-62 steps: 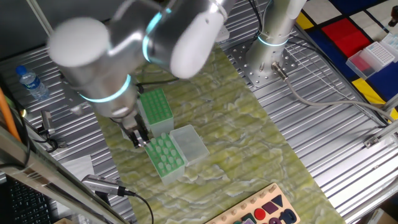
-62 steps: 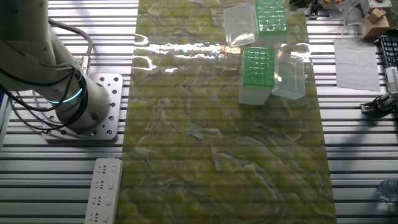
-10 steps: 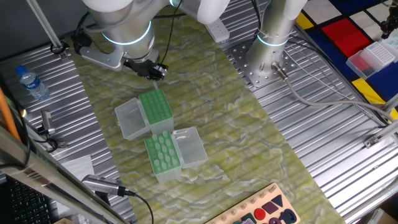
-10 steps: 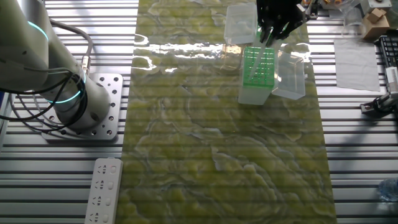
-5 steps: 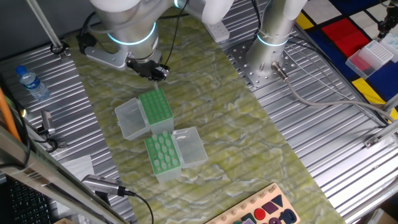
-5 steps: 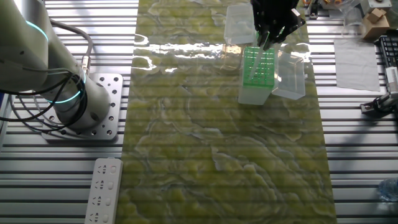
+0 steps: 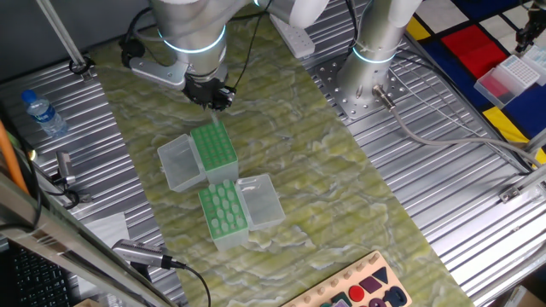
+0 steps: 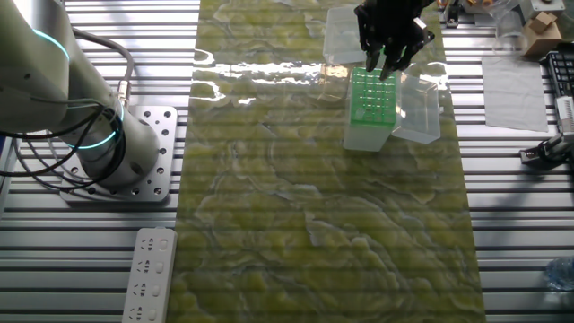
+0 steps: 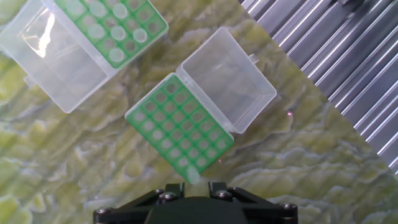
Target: Transfer all large pipette tips from one holder to another
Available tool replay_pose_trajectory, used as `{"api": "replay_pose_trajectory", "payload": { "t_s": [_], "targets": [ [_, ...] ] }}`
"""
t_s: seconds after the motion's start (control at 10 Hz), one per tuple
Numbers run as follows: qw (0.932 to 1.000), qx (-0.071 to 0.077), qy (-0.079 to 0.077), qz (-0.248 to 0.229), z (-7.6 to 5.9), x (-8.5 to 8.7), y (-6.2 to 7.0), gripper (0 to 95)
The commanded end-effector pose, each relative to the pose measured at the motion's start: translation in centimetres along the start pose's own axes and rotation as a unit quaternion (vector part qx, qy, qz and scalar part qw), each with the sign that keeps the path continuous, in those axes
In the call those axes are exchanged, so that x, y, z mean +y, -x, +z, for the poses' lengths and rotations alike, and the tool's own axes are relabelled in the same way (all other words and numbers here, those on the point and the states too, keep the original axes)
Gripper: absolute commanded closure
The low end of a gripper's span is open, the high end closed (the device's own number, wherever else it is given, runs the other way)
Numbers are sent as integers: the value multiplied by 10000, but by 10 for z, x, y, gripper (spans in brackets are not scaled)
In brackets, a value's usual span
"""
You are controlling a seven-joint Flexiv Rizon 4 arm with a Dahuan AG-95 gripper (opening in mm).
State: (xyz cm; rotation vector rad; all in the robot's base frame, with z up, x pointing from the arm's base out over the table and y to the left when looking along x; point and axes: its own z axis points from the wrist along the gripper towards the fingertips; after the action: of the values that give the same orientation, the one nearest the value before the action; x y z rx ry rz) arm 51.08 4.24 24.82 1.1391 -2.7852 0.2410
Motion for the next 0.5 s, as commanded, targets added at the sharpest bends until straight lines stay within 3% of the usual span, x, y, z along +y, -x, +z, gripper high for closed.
{"api": "replay_pose_trajectory", "payload": {
  "t_s": [0.1, 0.2, 0.3, 0.4, 0.5],
  "targets": [
    [9995, -69, 127, 273, 1, 1, 9, 570],
    [9973, -176, 312, 637, 4, 4, 27, 570],
    [9938, -250, 420, 996, 8, 8, 46, 760],
    [9884, -357, 550, 1366, 11, 12, 64, 760],
    [9857, -391, 604, 1523, 11, 14, 71, 760]
  ]
}}
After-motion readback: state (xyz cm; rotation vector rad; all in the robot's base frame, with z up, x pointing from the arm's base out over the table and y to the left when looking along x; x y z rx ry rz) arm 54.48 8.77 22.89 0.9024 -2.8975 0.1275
